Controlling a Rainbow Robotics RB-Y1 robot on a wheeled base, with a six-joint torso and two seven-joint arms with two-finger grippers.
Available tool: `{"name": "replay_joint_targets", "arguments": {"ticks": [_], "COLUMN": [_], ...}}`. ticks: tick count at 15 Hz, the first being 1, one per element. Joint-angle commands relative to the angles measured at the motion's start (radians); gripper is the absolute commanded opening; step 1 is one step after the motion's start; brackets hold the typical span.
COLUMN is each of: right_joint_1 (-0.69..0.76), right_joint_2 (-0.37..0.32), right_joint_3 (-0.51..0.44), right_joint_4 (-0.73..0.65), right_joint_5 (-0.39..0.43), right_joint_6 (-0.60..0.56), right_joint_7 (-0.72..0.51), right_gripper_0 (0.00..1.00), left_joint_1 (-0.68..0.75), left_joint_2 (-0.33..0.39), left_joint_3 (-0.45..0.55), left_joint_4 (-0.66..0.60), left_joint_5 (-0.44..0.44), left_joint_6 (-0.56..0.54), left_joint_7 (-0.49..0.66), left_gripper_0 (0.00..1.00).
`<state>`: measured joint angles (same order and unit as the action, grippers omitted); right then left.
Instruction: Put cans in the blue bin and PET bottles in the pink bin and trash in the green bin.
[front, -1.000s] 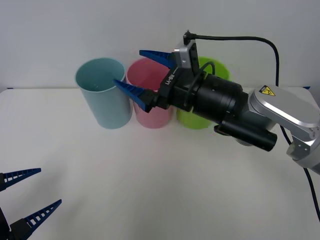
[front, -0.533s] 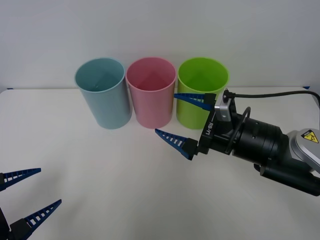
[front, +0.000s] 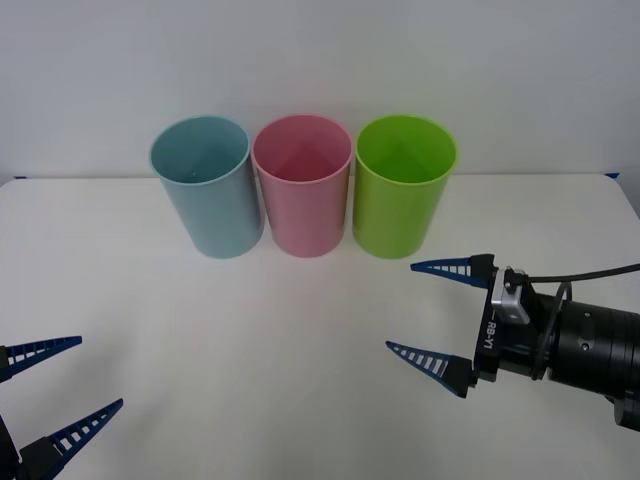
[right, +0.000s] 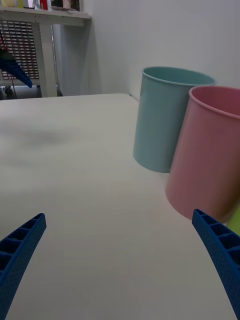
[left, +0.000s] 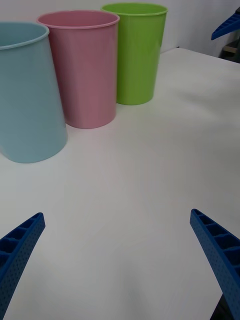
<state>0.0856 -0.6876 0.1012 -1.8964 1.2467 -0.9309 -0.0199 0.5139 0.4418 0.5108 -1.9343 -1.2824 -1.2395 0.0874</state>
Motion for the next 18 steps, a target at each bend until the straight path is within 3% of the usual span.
{"name": "replay_joint_targets", "arguments": {"ticks": [1, 3, 6, 8, 18], "right_joint_1": [0.029, 0.046, 0.048, 0.048, 0.059], "right_joint_2": [0.033, 0.082, 0.209, 0.263, 0.267], "right_joint_3": [-0.104, -0.206, -0.345, -0.397, -0.406], "right_joint_4": [-0.001, -0.001, -0.018, -0.032, -0.030], "right_joint_5": [0.089, 0.149, 0.269, 0.321, 0.323], "right_joint_6": [-0.138, -0.258, -0.431, -0.499, -0.506], "right_joint_7": [-0.028, -0.041, -0.054, -0.054, -0.045], "right_gripper_0": [1.00, 1.00, 1.00, 1.00, 1.00], "left_joint_1": [0.000, 0.000, 0.000, 0.000, 0.000], "left_joint_2": [0.000, 0.000, 0.000, 0.000, 0.000], "left_joint_3": [0.000, 0.000, 0.000, 0.000, 0.000], "left_joint_4": [0.000, 0.000, 0.000, 0.000, 0.000], "left_joint_5": [0.000, 0.000, 0.000, 0.000, 0.000], "left_joint_6": [0.000, 0.000, 0.000, 0.000, 0.000], "left_joint_7": [0.000, 0.000, 0.000, 0.000, 0.000], "left_gripper_0": [1.00, 1.00, 1.00, 1.00, 1.00]}}
